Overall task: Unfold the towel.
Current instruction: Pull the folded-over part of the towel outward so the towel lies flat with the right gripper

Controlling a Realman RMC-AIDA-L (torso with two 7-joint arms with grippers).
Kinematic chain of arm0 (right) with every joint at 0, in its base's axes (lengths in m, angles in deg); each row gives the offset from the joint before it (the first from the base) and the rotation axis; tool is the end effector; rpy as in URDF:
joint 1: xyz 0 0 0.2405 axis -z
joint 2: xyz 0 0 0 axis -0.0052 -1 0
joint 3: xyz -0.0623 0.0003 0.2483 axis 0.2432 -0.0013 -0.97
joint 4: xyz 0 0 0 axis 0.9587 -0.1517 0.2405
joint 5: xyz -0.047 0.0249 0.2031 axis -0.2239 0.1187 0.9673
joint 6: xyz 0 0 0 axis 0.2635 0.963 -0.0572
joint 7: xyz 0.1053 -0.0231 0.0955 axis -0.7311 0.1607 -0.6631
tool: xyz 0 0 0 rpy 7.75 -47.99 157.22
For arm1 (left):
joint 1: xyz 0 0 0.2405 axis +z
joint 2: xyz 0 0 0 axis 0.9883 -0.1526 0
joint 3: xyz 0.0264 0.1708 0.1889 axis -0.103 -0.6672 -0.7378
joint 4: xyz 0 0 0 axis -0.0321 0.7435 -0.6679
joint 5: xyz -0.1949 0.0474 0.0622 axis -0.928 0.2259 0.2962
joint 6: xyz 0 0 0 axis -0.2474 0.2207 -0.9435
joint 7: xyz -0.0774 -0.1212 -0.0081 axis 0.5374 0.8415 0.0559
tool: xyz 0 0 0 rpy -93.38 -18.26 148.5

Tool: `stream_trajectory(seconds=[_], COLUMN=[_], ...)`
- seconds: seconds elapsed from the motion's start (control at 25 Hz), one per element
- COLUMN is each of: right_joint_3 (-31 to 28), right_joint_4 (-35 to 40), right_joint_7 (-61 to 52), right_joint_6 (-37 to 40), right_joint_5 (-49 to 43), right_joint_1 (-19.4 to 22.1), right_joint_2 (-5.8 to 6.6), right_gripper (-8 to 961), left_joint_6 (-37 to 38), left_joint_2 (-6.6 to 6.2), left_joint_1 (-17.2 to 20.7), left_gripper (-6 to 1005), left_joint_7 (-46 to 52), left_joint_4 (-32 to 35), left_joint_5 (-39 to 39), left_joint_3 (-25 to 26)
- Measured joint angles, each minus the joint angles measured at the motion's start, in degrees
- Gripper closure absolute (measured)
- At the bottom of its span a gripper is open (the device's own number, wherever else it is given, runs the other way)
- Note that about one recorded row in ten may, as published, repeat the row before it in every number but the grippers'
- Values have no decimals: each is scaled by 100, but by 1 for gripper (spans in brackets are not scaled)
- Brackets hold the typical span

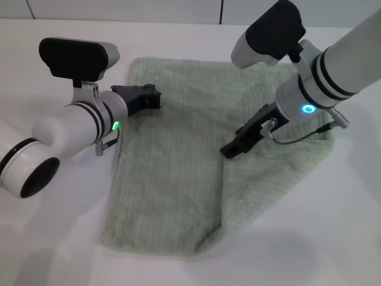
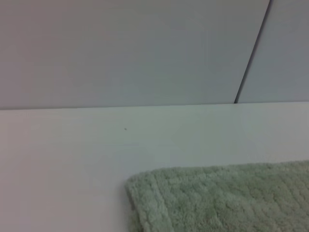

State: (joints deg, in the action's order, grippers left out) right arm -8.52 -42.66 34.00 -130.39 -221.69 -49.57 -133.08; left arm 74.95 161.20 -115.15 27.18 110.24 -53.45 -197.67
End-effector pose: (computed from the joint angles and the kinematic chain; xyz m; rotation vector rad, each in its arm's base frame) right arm 0.1533 0.3894 -0.0822 -2.7257 0.7944 -0.4222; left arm -0.2488 0.3981 -0.0994 -1.9955 -1.0194 -0.2967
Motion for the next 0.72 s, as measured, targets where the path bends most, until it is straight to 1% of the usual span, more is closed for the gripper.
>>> stream_trajectory(seconds=[0.2,0.4,0.56,0.72], right_joint_3=[0,4,8,8], right_joint_4=[3,10,10,10], right_joint_7=[-21,-25,-28,-28], right_joint_6=[2,2,3,10], right_joint_5=[0,0,0,-1], right_joint_1=[-22,-30,-30,-29], right_joint_2=[0,0,0,1], right_gripper=[399,564,577,619], left_joint_6=[0,0,0,0], left_joint_2=[0,0,0,0], left_joint_1=[0,0,0,7], left_gripper=[1000,1000,1000,1000], left_joint_7=[0,0,0,0], left_joint_4=[0,0,1,1], left_joint_5=[0,0,0,0], left_joint_3=[0,0,0,0])
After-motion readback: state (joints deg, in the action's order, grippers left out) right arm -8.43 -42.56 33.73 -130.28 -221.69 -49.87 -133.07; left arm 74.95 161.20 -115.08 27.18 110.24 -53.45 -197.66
